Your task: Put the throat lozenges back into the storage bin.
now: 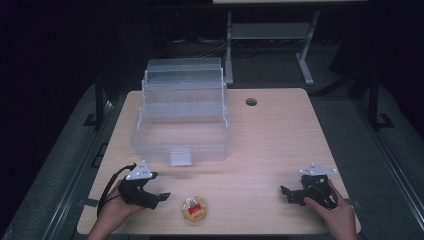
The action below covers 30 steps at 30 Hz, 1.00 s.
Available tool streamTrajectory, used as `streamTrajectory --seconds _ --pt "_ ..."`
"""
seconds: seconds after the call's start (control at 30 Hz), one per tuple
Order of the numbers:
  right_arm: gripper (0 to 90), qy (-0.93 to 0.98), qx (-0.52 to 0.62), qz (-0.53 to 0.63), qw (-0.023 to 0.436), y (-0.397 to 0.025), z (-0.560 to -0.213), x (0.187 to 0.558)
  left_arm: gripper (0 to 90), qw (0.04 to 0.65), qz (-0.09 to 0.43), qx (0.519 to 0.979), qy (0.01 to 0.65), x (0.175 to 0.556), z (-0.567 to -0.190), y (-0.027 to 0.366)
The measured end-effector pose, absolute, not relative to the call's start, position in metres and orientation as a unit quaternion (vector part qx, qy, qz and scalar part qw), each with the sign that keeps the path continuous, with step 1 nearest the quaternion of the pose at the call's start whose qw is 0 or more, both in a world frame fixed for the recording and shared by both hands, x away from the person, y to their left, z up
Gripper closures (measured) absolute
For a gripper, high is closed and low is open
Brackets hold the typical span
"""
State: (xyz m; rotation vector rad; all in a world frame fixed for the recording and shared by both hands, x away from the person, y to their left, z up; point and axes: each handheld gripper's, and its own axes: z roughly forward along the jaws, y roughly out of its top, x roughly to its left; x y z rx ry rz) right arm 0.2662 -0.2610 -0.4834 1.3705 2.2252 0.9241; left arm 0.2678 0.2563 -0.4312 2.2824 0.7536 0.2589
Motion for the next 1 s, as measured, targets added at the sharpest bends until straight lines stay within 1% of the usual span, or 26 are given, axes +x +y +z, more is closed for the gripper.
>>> streamTrajectory --seconds 0.33,1.0 --pt "0.0 0.789 0.486 0.328 0.184 -0.261 -0.483 0.266 14.0 0.343 0.086 0.892 0.283 0.27 -0.427 0.247" --pt "0.0 0.789 0.486 0.328 0.184 -0.261 -0.483 0.266 14.0 0.339 0.069 0.901 0.261 0.272 -0.423 0.225"
